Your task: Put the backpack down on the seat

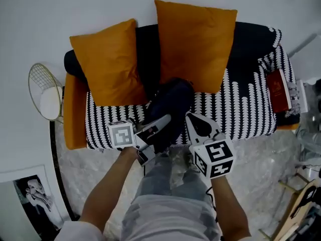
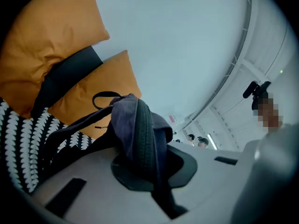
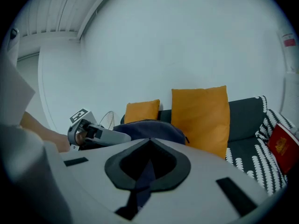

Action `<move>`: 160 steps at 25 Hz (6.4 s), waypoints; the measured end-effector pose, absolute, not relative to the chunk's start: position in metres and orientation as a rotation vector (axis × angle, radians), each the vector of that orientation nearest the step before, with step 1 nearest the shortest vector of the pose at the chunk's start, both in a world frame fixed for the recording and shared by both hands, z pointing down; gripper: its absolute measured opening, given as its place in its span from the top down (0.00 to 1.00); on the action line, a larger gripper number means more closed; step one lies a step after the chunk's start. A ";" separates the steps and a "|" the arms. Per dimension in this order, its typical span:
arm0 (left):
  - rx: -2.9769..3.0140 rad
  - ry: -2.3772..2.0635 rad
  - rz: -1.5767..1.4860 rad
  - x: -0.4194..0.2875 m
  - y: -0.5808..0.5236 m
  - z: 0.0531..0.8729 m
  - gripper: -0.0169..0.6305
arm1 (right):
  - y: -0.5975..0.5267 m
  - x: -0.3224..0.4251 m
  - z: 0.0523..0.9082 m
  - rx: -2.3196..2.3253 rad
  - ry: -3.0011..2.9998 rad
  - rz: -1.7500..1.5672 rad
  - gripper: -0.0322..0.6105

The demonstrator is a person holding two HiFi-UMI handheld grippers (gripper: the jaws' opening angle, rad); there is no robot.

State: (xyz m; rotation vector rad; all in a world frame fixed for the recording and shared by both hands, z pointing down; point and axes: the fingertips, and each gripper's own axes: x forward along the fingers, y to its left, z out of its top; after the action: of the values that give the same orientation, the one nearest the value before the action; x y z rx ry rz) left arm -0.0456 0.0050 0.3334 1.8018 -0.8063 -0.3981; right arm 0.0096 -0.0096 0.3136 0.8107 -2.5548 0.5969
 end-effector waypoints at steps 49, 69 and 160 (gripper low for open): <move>2.104 -0.148 0.028 -0.066 -0.140 0.458 0.96 | -0.093 -0.055 0.450 1.105 -2.381 0.745 0.95; 2.130 -0.371 0.159 -0.090 -0.158 0.485 0.79 | -0.094 -0.060 0.456 1.061 -2.395 0.749 0.95; 2.019 -1.695 0.226 0.086 0.050 0.254 0.97 | 0.049 0.111 0.238 0.707 -2.682 0.451 0.95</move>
State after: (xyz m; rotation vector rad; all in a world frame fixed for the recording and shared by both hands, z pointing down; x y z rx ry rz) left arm 0.0863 0.0503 0.2541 2.0187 -1.6945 0.2264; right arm 0.1113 0.0486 0.2381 0.7073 -2.6818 0.4507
